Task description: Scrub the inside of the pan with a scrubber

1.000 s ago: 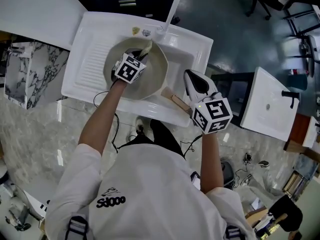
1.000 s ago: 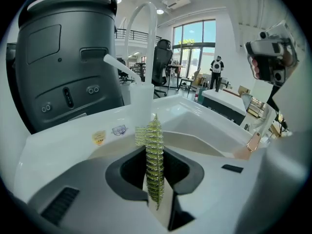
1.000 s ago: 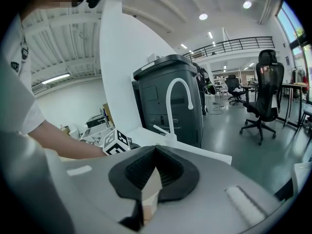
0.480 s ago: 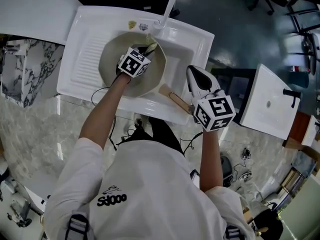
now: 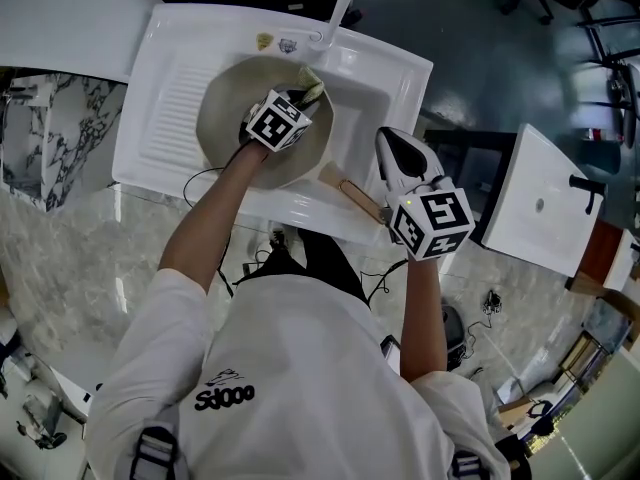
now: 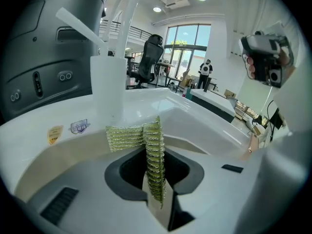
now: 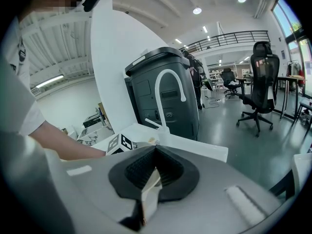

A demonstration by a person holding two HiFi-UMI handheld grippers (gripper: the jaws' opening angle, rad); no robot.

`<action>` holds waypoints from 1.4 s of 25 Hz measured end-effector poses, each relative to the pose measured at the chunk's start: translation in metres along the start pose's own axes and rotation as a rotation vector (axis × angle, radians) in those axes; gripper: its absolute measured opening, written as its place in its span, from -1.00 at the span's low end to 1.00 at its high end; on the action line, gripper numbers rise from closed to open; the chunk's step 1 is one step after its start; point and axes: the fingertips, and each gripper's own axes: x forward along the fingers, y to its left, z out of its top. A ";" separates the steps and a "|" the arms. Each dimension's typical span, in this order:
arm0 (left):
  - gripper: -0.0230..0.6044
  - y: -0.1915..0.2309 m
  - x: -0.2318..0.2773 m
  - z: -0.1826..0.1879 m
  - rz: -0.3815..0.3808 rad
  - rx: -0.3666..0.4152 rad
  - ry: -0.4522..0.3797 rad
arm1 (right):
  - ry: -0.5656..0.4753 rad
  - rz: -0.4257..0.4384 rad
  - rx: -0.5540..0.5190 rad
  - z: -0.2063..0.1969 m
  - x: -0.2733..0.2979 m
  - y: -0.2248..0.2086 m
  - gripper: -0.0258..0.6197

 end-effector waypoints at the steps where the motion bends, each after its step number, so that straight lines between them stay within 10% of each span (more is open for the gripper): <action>1: -0.71 -0.003 0.000 0.000 -0.017 -0.008 0.002 | 0.002 0.002 -0.001 0.000 0.000 0.000 -0.89; 22: -0.71 -0.074 -0.009 -0.022 -0.403 -0.073 0.107 | 0.011 0.033 -0.012 -0.003 0.001 0.012 -0.90; 35: -0.71 -0.122 -0.055 -0.063 -0.760 -0.130 0.320 | 0.014 0.056 -0.017 -0.006 0.001 0.028 -0.90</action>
